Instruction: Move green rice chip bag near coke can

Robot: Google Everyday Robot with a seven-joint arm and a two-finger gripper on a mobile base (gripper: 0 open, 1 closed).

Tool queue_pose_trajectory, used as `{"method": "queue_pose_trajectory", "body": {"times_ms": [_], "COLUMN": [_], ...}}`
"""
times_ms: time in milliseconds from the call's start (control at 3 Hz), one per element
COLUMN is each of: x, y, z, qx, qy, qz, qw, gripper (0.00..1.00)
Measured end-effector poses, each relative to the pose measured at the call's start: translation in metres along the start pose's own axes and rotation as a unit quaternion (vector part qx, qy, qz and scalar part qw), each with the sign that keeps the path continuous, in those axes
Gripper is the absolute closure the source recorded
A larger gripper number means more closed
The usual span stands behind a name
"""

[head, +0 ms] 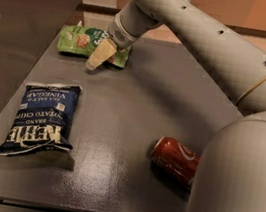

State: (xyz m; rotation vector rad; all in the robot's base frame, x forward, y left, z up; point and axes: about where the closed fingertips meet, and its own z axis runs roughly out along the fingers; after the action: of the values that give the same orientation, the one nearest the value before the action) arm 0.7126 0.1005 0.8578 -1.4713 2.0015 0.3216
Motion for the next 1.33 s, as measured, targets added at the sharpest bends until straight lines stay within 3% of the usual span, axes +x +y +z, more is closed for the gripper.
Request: {"method": "queue_pose_trajectory", "body": {"times_ms": [333, 1000, 1333], "x": [-0.003, 0.006, 0.013], "y": [-0.004, -0.014, -0.019], "z": [0.004, 0.003, -0.012], "qx": [0.002, 0.009, 0.017], "qy": [0.008, 0.022, 0.022], "qz": [0.005, 0.017, 0.018], "qw": [1.0000, 0.9996, 0.9995], "gripper": [0.18, 0.64, 0.88]}}
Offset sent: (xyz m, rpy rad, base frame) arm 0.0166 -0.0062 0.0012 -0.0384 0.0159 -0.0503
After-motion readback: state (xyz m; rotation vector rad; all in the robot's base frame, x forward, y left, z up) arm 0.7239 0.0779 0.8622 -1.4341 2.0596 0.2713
